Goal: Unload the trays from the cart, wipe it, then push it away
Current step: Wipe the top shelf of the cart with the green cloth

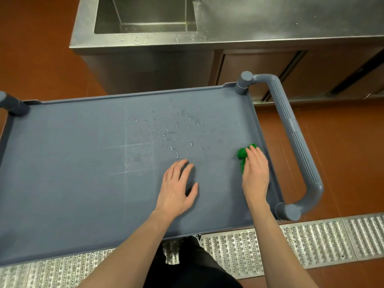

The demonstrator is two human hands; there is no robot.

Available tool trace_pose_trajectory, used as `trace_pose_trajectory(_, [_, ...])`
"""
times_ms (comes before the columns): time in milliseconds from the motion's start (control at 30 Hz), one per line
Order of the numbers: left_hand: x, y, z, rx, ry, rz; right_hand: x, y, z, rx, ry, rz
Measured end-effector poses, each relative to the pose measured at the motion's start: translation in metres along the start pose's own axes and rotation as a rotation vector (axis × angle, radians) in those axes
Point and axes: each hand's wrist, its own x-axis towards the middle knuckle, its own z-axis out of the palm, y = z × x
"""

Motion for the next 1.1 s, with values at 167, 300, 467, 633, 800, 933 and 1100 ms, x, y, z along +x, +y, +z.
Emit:
trace_pose_trajectory(167, [0.001, -0.001, 0.002, -0.044, 0.034, -0.011, 0.009, 0.015, -0.001, -0.009, 0.032, 0.051])
trace_pose_trajectory(300, [0.002, -0.003, 0.005, -0.104, 0.066, 0.015, 0.01, 0.004, 0.003, 0.088, -0.014, 0.101])
trace_pose_trajectory(467, [0.002, -0.001, 0.006, -0.13, 0.067, 0.016, -0.006, -0.047, 0.019, 0.196, -0.11, 0.038])
trace_pose_trajectory(633, [0.003, -0.002, 0.006, -0.135, 0.067, 0.0, -0.031, -0.092, 0.043, 0.274, -0.249, -0.237])
trace_pose_trajectory(800, [0.002, -0.003, 0.006, -0.167, 0.066, -0.02, -0.024, -0.078, 0.038, 0.205, -0.208, -0.207])
trace_pose_trajectory(933, [0.002, -0.003, 0.006, -0.171, 0.083, -0.027, -0.006, -0.051, 0.026, 0.144, -0.116, -0.082])
trace_pose_trajectory(1100, [0.002, -0.003, 0.006, -0.117, 0.131, -0.09, 0.027, -0.001, 0.008, 0.106, 0.02, 0.118])
